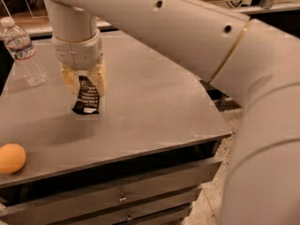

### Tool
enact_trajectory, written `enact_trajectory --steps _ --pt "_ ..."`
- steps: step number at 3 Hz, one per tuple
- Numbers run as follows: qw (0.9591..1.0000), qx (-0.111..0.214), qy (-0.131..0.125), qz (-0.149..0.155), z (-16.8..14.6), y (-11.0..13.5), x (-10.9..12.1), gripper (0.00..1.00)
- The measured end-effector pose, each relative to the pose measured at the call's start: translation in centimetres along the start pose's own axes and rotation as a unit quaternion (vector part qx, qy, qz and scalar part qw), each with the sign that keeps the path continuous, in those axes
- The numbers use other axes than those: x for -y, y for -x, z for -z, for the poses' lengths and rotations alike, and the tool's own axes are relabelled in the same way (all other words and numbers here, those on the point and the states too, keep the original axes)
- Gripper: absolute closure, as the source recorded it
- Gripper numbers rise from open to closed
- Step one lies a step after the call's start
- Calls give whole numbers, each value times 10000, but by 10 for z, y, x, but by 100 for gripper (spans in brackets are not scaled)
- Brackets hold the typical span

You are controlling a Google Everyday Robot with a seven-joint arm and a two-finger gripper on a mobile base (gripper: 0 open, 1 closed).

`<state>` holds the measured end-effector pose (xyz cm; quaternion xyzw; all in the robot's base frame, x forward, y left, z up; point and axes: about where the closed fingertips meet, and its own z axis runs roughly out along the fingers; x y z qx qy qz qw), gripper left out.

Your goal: Move rxbar chocolate near orange

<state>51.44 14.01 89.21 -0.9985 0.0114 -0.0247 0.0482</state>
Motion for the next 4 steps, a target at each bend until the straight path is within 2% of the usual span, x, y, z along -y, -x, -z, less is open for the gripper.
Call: enact_trajectory --steps 1,2,3,4 --pt "9995 98 59 290 -16 1 28 100" --pt "9995 52 -40 315 -18 -2 36 100" --pt "9987 119 -192 465 -28 7 46 100" --pt "9954 132 45 953 -41 33 73 100"
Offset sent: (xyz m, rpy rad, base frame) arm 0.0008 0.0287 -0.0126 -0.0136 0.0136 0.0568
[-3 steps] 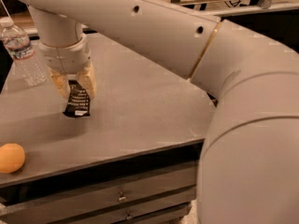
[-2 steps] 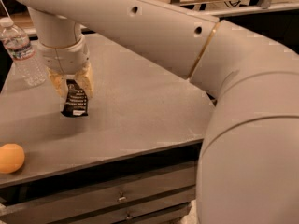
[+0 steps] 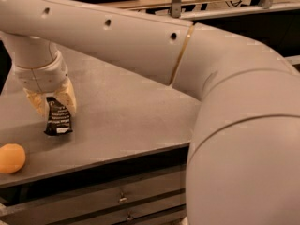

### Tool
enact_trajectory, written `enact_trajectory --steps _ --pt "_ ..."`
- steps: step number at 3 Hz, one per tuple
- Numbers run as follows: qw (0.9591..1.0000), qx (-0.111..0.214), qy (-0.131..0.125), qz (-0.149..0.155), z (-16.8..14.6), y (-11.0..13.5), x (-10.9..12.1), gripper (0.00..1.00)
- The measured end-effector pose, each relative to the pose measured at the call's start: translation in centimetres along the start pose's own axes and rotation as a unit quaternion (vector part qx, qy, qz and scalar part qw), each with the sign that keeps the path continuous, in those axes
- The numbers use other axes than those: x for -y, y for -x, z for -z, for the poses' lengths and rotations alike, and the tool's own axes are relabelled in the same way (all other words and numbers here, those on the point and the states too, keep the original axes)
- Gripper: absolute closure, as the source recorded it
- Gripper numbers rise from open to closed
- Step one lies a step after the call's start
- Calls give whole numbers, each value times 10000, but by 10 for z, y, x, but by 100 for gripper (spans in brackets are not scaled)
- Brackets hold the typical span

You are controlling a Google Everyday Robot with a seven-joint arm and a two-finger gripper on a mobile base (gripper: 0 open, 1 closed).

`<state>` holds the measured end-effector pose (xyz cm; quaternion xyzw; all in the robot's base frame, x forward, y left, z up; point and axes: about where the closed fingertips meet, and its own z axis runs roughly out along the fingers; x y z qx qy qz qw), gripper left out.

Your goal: Move rxbar chocolate near orange

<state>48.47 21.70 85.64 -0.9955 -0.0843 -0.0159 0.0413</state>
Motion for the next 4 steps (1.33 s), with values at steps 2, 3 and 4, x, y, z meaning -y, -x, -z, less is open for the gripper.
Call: enact_trajectory --steps 2,3,4 --pt "9974 232 380 562 -23 19 45 81" --pt "9976 206 305 583 -26 18 52 58" --pt "9979 154 208 587 -27 16 57 35"
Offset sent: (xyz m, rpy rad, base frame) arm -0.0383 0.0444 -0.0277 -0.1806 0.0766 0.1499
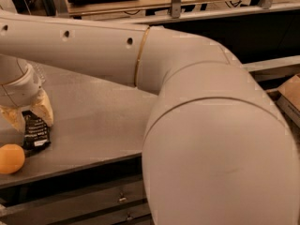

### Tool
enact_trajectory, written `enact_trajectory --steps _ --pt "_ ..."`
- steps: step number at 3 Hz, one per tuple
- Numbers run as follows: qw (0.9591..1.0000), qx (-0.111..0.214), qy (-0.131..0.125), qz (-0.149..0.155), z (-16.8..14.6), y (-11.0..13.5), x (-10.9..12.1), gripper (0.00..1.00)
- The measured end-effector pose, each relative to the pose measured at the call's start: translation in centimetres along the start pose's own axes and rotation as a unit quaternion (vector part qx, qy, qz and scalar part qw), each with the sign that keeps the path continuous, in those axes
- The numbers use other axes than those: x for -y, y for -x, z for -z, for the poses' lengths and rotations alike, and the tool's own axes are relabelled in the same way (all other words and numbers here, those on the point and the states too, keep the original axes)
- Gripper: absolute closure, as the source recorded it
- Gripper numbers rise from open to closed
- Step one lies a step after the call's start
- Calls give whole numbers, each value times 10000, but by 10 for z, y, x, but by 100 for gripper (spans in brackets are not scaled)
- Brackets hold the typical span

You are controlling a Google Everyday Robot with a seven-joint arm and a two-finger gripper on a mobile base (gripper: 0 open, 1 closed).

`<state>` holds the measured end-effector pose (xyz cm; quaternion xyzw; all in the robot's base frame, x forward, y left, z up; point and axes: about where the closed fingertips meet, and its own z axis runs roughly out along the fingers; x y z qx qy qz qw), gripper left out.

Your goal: Move rxbar chocolate near orange

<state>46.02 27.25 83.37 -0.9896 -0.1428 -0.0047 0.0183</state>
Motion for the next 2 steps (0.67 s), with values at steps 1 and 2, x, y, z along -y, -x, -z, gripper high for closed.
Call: enact_trajectory --steps 1,2 --pt "10000 -42 -70 1 -1 -2 4 12" --pt "9999 -74 -122 2 -1 -4 6 0"
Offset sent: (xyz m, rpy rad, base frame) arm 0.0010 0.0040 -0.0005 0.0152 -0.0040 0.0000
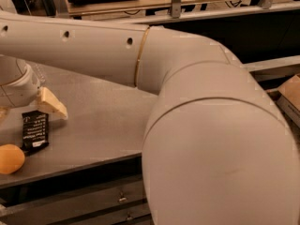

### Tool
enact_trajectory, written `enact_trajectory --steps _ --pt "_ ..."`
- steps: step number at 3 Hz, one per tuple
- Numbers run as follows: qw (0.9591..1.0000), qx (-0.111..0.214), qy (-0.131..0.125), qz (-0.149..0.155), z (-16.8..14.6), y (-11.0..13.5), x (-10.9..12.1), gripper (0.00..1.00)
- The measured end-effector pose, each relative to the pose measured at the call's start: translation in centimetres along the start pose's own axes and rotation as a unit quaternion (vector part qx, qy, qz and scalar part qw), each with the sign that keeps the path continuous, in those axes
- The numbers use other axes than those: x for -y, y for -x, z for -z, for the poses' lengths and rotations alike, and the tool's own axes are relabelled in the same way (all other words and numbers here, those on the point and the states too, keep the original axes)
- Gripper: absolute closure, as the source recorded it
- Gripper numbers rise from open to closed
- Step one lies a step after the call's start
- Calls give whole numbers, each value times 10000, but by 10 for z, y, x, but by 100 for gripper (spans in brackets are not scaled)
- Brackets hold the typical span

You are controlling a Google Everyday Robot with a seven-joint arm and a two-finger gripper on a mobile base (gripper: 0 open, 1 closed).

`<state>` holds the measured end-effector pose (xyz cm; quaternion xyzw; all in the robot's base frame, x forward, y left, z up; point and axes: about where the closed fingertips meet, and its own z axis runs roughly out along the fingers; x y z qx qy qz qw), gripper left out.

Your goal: Move rxbar chocolate near orange

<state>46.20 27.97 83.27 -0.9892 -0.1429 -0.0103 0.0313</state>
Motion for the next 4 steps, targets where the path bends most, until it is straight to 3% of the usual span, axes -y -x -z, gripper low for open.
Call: enact_trajectory --steps 1,2,3,4 --pt "10000 0 0 0 0 0 0 0" --pt "9997 -171 -111 -94 21 -7 -1 0" --pt "9973 -565 -213 -425 65 -23 -4 0" --pt "9969 -605 -277 -422 65 -25 -1 0"
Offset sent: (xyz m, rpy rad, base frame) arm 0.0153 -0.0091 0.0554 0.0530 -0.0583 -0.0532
